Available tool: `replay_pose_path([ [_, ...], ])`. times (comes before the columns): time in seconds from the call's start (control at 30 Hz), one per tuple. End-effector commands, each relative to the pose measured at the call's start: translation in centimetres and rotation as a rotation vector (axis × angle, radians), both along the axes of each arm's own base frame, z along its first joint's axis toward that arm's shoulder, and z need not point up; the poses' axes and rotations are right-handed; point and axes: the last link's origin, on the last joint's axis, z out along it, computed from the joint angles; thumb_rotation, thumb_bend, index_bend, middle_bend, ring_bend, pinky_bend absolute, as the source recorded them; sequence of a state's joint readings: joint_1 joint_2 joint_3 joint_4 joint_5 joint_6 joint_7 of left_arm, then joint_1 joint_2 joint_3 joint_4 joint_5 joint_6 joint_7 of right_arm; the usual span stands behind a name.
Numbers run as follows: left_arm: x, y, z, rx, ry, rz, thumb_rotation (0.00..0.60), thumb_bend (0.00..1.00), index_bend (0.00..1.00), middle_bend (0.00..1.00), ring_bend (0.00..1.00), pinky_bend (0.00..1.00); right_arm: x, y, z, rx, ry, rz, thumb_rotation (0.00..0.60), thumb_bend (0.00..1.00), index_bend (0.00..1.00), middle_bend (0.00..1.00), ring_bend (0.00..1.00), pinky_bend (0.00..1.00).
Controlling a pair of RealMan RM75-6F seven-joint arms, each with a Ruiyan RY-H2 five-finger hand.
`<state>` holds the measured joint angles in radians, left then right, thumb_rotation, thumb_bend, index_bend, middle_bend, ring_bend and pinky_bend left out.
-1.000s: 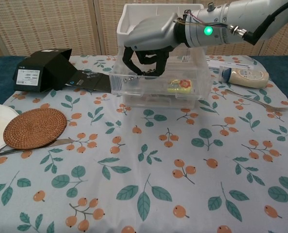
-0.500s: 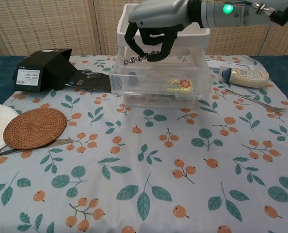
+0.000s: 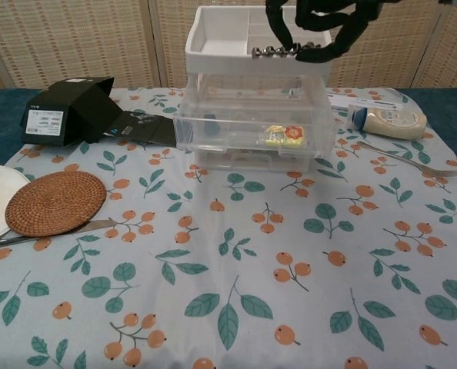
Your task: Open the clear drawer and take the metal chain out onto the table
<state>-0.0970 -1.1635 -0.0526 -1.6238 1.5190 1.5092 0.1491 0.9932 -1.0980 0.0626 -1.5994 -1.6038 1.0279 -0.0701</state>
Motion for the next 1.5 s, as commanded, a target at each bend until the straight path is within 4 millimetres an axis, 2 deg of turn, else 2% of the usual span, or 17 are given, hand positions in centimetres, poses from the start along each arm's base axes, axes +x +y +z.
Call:
replay_pose_path([
  [0.03, 0.1, 0.0, 0.0, -0.001, 0.000, -0.003, 0.600, 0.17, 0.15, 0.11, 0.12, 0.09, -2.6, 2.4, 1.0, -0.017, -0.009, -0.030, 0.600, 0.48, 0.63, 0.93, 0.97, 1.00],
  [0.27, 0.4, 0.1, -0.3, -0.012, -0.001, -0.018, 0.600, 0.17, 0.15, 0.11, 0.12, 0.09, -6.3, 5.4, 0.2, 0.014, -0.001, -0.098, 0.600, 0.48, 0.63, 0.93, 0.97, 1.00],
  [0.47, 0.6, 0.2, -0.5, -0.019, -0.002, -0.026, 0.600, 0.17, 0.15, 0.11, 0.12, 0.09, -8.6, 6.4, -1.5, 0.042, 0.010, -0.156, 0.600, 0.48, 0.63, 0.93, 0.97, 1.00],
  [0.6, 0.6, 0.3, -0.5, -0.021, -0.002, -0.029, 0.600, 0.17, 0.15, 0.11, 0.12, 0.09, -9.6, 6.6, -3.6, 0.072, -0.003, -0.198, 0.600, 0.48, 0.63, 0.93, 0.97, 1.00],
  [0.87, 0.5, 0.3, -0.6, -0.022, -0.002, -0.025, 0.600, 0.17, 0.15, 0.11, 0.12, 0.09, -10.9, 6.5, -7.5, 0.113, -0.021, -0.251, 0.600, 0.48, 0.63, 0.93, 0.97, 1.00],
  [1.3, 0.7, 0.3, -0.8, -0.032, 0.000, -0.033, 0.600, 0.17, 0.15, 0.11, 0.12, 0.09, -11.5, 6.2, -11.9, 0.121, -0.015, -0.252, 0.600, 0.48, 0.63, 0.93, 0.97, 1.00],
  [1.5, 0.6, 0.2, -0.7, -0.032, 0.001, -0.028, 0.600, 0.17, 0.15, 0.11, 0.12, 0.09, -11.4, 5.9, -13.0, 0.127, -0.019, -0.256, 0.600, 0.48, 0.50, 0.91, 0.97, 1.00],
])
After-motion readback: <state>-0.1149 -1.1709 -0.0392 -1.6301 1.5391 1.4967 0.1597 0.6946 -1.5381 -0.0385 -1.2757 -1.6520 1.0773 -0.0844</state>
